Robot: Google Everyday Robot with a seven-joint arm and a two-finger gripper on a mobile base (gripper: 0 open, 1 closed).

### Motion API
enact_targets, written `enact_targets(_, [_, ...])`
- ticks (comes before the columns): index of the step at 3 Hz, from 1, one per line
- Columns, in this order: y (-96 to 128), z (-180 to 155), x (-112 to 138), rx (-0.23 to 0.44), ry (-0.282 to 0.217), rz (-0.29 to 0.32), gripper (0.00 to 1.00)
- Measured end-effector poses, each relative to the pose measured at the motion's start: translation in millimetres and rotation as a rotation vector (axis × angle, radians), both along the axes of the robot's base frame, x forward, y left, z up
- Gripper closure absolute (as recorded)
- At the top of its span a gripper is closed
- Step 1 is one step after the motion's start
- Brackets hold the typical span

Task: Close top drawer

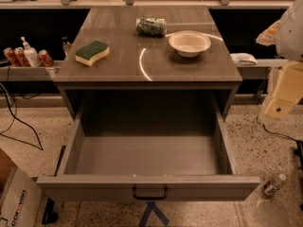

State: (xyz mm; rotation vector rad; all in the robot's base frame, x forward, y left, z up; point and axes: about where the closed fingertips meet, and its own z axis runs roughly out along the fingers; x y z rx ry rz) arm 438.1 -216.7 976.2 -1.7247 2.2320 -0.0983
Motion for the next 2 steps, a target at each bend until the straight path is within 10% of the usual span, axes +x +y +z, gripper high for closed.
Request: enact_targets(2, [0.8, 2.5, 0.0, 0.0, -0.011, 0.0, 0.16])
